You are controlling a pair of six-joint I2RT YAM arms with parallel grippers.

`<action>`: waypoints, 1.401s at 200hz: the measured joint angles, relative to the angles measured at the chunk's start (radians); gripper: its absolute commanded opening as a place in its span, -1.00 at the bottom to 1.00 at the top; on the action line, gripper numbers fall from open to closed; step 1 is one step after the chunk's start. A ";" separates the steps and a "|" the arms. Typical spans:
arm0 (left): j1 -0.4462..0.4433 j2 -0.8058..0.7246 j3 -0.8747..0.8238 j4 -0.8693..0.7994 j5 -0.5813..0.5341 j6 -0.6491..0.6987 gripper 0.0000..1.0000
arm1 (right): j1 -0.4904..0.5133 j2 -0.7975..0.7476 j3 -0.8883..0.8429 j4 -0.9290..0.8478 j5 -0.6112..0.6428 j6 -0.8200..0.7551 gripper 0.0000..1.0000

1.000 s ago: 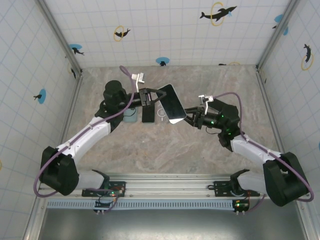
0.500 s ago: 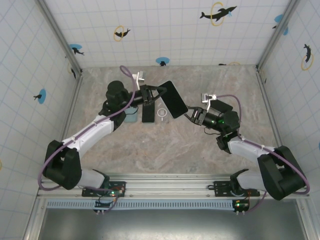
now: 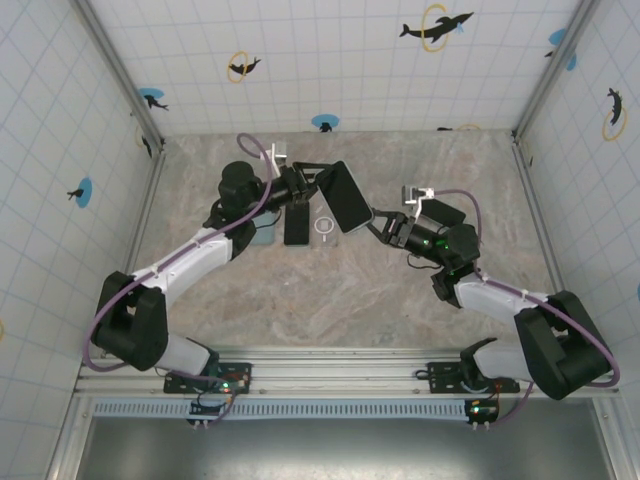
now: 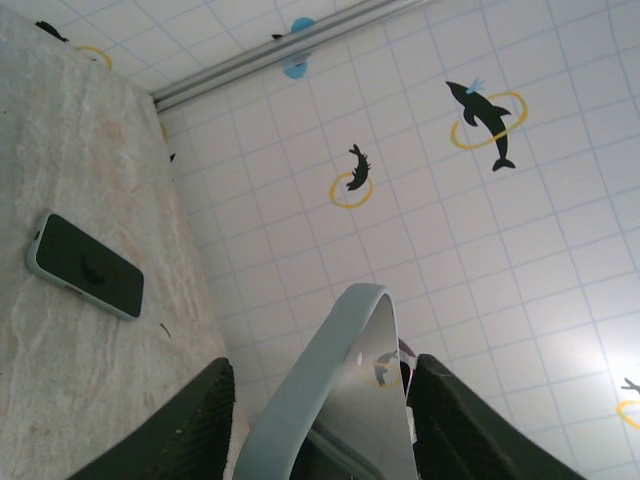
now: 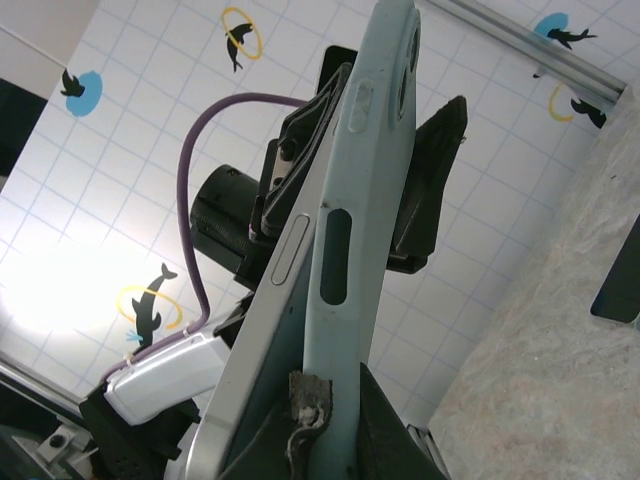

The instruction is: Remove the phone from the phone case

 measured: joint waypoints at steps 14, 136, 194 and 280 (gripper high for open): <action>0.000 0.000 0.000 -0.005 -0.018 -0.007 0.20 | -0.001 0.000 0.000 0.000 0.019 0.003 -1.00; -0.228 -0.108 -0.141 -0.018 -0.402 -0.184 0.27 | -0.020 0.040 -0.001 0.000 0.384 -0.002 -1.00; -0.359 -0.097 -0.111 -0.012 -0.550 -0.273 0.21 | 0.009 0.061 -0.001 -0.001 0.509 -0.040 -1.00; -0.394 0.004 -0.042 0.084 -0.568 -0.332 0.12 | 0.024 0.072 -0.001 0.000 0.538 -0.076 -1.00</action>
